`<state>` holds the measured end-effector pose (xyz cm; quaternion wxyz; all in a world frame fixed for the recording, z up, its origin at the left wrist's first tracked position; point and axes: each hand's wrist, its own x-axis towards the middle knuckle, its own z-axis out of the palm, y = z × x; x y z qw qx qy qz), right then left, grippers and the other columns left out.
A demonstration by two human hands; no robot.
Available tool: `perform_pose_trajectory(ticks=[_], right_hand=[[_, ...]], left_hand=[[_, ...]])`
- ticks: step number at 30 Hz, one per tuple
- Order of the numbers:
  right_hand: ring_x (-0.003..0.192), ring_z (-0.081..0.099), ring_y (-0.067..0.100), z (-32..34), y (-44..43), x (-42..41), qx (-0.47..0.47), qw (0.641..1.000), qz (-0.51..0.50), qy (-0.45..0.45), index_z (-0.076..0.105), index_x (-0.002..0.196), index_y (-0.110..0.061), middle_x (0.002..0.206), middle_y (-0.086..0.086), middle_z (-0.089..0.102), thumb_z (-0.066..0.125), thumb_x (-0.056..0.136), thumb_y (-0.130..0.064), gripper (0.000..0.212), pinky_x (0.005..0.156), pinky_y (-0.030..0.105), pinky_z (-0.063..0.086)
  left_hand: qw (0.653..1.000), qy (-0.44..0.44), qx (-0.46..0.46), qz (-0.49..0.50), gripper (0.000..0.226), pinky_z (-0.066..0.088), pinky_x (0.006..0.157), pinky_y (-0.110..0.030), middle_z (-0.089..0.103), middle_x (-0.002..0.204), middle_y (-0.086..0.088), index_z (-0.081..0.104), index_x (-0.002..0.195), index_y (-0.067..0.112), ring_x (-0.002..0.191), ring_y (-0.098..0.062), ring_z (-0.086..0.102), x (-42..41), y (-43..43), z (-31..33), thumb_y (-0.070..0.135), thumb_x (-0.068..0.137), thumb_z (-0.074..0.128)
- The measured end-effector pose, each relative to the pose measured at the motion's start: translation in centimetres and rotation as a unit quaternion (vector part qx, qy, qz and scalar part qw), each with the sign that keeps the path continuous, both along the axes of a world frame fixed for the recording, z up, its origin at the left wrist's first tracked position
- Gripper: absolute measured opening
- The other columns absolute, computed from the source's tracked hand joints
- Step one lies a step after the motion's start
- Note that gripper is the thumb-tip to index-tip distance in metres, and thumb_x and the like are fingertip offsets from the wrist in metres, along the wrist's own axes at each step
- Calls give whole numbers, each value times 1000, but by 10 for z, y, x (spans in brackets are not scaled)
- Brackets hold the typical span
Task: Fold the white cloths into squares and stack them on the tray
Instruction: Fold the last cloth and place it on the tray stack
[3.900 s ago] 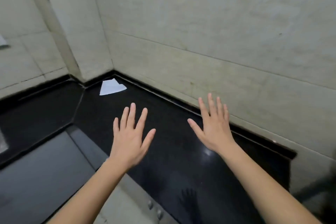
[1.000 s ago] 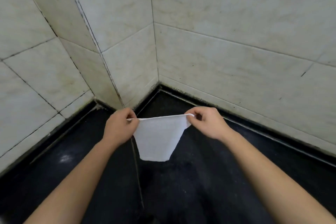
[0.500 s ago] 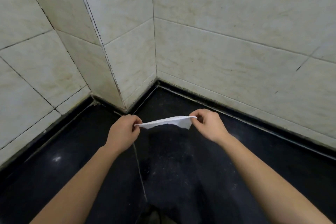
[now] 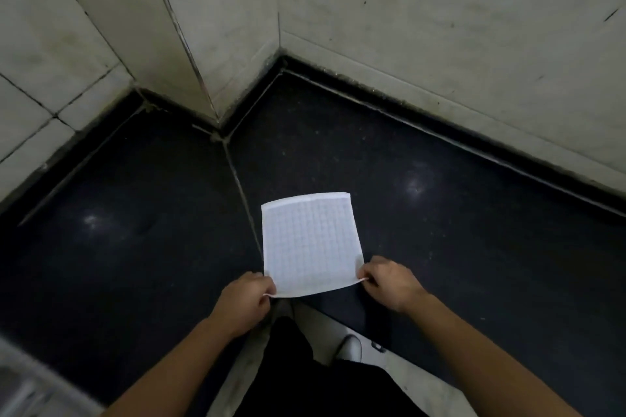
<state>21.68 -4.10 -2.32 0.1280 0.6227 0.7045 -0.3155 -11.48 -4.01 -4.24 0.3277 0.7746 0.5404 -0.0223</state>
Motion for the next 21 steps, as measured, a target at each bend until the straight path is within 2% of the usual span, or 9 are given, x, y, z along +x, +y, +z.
perform_pose_trajectory(ticks=[3, 6, 9, 12, 17, 21], right_hand=[[101, 61, 17, -2, -6, 3, 7, 998, -48, 32, 68, 107, -30, 110, -5, 58, 57, 96, -34, 17, 88, 32, 50], [92, 64, 11, 1, 5, 5, 34, 983, -158, 91, 72, 101, -31, 99, -9, 65, 68, 92, -37, 12, 84, 28, 52], [87, 66, 6, 7, 27, 0, 58, 936, -306, 166, 75, 96, -27, 92, -11, 72, 75, 88, -35, 11, 80, 21, 52], [88, 67, 10, 10, 56, -8, 87, 893, -390, 206, 76, 96, -25, 93, -6, 73, 74, 89, -31, 9, 79, 19, 49], [97, 66, 15, 2, 98, -21, 100, 862, -446, 218, 74, 106, -23, 99, -6, 72, 66, 95, -30, 16, 90, 29, 54], [100, 66, 17, -10, 117, -28, 93, 869, -445, 195, 73, 108, -26, 105, -4, 73, 63, 96, -32, 16, 92, 35, 54]], left_hand=[[999, -16, -26, 22, 15, 36, 67, -22, 55, 86, 16, 63, 89, 32, 85, -7, 53, 0, 1, 4, 18, 85, 58], [989, -78, -37, 117, 18, 39, 64, -23, 60, 83, 14, 62, 85, 33, 78, -5, 57, 4, 15, 10, 15, 84, 64], [961, -123, -49, 244, 16, 46, 68, -25, 65, 85, 12, 67, 92, 26, 78, -6, 62, 13, 42, 19, 12, 87, 64], [931, -163, -55, 323, 20, 49, 77, -26, 65, 89, 8, 66, 98, 25, 81, -7, 61, 19, 72, 22, 8, 86, 65], [895, -203, -58, 392, 20, 48, 83, -26, 63, 92, 9, 67, 103, 21, 87, -11, 61, 23, 111, 16, 8, 89, 66], [882, -199, -63, 423, 15, 48, 84, -26, 65, 96, 4, 69, 103, 19, 91, -13, 62, 26, 127, 4, 10, 91, 66]])
